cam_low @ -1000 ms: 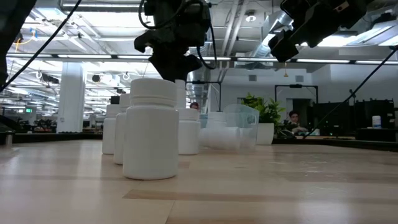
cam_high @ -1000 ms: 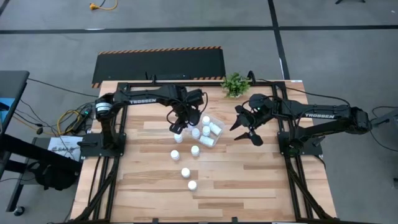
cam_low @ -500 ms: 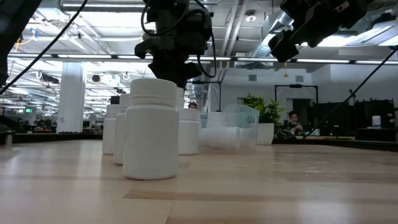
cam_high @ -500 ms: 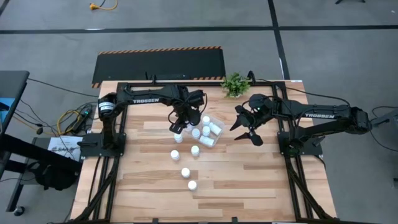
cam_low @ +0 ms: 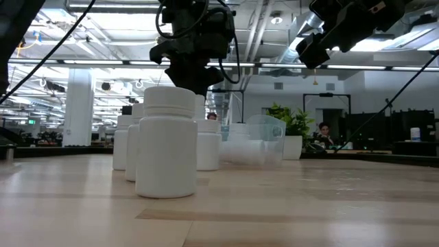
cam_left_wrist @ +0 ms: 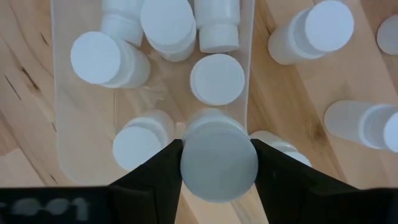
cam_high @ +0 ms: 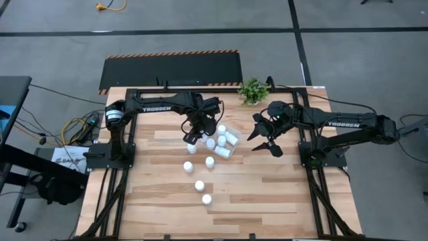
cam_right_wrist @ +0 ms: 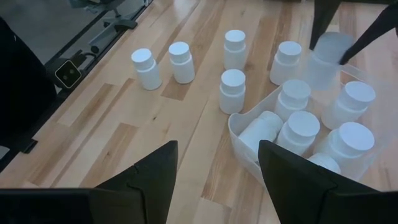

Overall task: Pick and place pill bottles into a basket
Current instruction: Put the pill bottle into the bin

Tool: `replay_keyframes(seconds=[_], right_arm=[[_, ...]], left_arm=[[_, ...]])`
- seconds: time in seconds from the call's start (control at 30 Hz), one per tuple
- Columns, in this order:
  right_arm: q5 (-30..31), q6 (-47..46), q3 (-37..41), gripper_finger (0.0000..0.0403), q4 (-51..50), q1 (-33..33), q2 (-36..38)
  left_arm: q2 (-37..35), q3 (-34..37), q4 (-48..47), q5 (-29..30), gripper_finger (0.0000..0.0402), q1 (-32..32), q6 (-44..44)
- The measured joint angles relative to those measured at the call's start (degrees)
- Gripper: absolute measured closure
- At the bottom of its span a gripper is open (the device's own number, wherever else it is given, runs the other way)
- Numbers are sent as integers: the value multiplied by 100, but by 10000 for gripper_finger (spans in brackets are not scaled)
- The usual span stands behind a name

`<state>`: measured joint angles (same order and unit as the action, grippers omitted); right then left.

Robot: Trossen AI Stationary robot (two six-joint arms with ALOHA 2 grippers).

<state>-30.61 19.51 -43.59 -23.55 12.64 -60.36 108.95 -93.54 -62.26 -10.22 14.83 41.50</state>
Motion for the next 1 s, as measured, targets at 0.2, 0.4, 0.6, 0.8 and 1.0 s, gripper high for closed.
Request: replay_keyframes(seconds=[0.2, 0.4, 0.6, 0.8, 1.0], right_arm=[[0, 0, 0, 184, 0, 0, 0], [0, 0, 0, 184, 0, 0, 0], [0, 0, 0, 184, 0, 0, 0], [0, 0, 0, 184, 0, 0, 0], [0, 0, 0, 184, 0, 0, 0]], left_arm=[[0, 0, -1, 4, 228, 0, -4], [-2, 0, 0, 2, 221, 0, -35], [-2, 0, -6, 3, 221, 0, -53], [-2, -2, -36, 38, 221, 0, -57], [-7, -309, -951, 15, 221, -40, -74]])
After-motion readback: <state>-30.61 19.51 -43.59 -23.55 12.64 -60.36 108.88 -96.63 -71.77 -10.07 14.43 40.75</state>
